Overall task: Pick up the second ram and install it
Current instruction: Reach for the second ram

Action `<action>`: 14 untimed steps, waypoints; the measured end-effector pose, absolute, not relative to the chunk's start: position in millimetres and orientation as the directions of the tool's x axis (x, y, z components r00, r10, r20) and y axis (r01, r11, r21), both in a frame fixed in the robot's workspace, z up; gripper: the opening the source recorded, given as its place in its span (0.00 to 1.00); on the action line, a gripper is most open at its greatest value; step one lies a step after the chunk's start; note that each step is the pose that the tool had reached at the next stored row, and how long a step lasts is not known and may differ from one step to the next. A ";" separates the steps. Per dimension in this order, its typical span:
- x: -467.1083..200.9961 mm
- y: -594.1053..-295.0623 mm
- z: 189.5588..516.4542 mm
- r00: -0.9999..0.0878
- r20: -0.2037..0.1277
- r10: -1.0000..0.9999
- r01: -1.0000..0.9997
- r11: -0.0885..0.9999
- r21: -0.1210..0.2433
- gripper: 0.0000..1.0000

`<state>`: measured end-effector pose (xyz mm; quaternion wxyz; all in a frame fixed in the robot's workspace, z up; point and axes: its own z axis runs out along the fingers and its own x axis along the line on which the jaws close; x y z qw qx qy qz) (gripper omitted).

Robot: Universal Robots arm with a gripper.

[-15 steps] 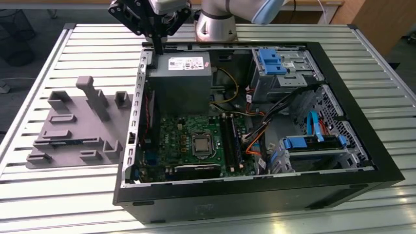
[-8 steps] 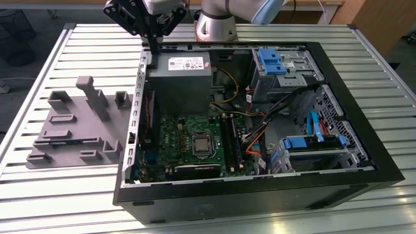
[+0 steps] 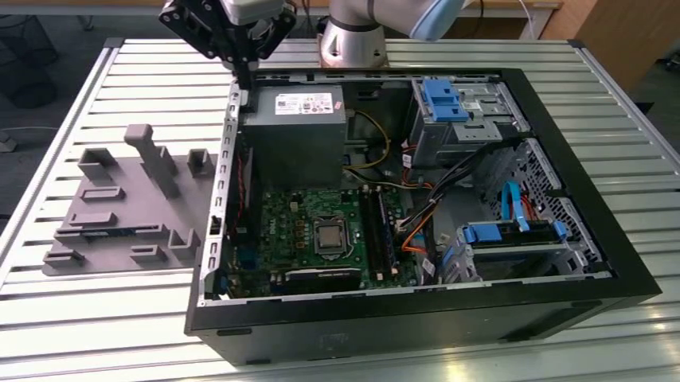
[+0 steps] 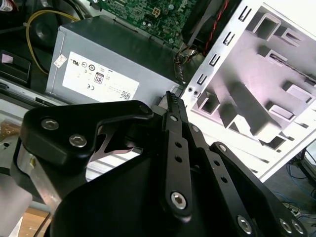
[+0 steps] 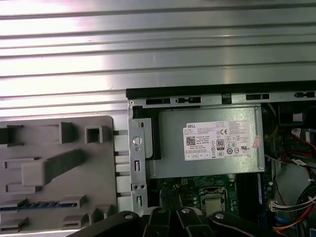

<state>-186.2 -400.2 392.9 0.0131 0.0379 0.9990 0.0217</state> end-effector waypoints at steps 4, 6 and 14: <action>-189.7 -404.1 392.7 -0.997 -0.024 0.076 0.075 0.996 0.044 0.11; -191.3 -406.4 392.7 -0.997 -0.024 0.076 0.075 0.996 0.044 0.11; -201.1 -411.9 392.4 -0.997 -0.025 0.076 0.075 0.996 0.044 0.11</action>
